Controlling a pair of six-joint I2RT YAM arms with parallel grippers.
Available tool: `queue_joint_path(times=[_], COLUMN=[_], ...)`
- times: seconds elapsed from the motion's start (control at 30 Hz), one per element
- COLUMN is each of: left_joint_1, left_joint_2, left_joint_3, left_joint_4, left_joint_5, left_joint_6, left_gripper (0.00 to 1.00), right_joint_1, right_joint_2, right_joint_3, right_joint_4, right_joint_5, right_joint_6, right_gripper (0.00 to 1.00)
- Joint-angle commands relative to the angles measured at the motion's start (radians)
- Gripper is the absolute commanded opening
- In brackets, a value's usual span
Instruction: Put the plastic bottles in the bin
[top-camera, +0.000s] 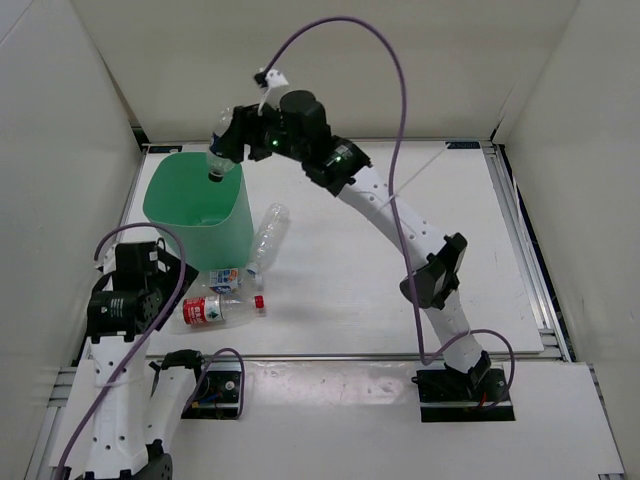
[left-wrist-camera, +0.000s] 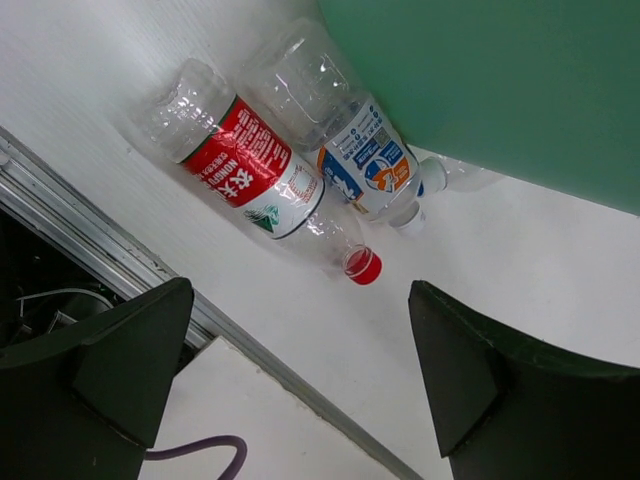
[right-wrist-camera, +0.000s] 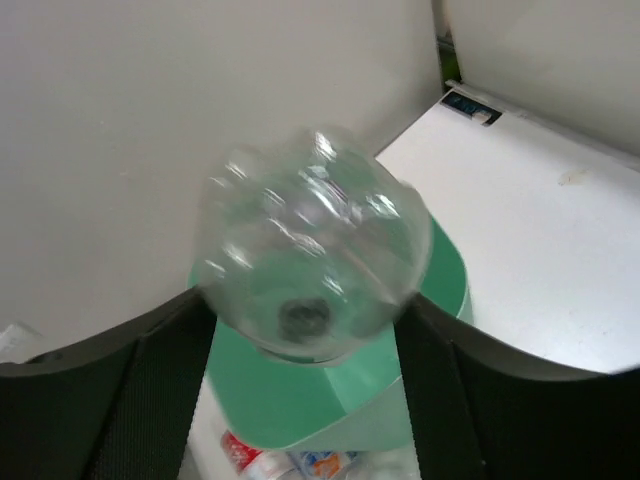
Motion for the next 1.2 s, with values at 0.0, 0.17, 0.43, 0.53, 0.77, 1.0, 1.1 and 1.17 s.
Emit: queue_joint_path(times=[0.0, 0.17, 0.43, 0.53, 0.77, 1.0, 1.1, 1.17], left_joint_1=[-0.004, -0.004, -0.004, -0.004, -0.004, -0.004, -0.004, -0.004], left_joint_2=[0.026, 0.026, 0.026, 0.047, 0.066, 0.101, 0.148, 0.158], left_joint_3=[0.026, -0.016, -0.119, -0.191, -0.349, -0.461, -0.501, -0.52], left_joint_4=[-0.056, -0.036, -0.073, -0.044, 0.185, 0.338, 0.376, 0.395], left_joint_5=[0.037, 0.046, 0.011, 0.039, 0.076, 0.026, 0.026, 0.017], left_joint_6=[0.033, -0.012, -0.226, -0.289, -0.331, -0.343, -0.334, -0.334], left_gripper=[1.0, 1.0, 1.0, 1.0, 1.0, 1.0, 1.0, 1.0], right_joint_1=[0.063, 0.106, -0.028, -0.028, -0.028, -0.028, -0.028, -0.028], right_joint_2=[-0.027, -0.181, -0.36, -0.371, -0.436, -0.495, -0.495, -0.495], right_joint_3=[0.023, -0.087, -0.209, -0.209, -0.235, -0.315, -0.315, -0.315], right_joint_4=[0.181, 0.138, -0.116, -0.216, -0.321, -0.353, -0.353, -0.353], right_joint_5=[0.128, 0.251, 0.222, 0.171, 0.122, 0.113, 0.098, 0.089], right_joint_6=[-0.335, -0.368, -0.124, -0.159, -0.187, -0.225, -0.225, -0.216], right_gripper=[0.78, 1.0, 1.0, 1.0, 1.0, 1.0, 1.0, 1.0])
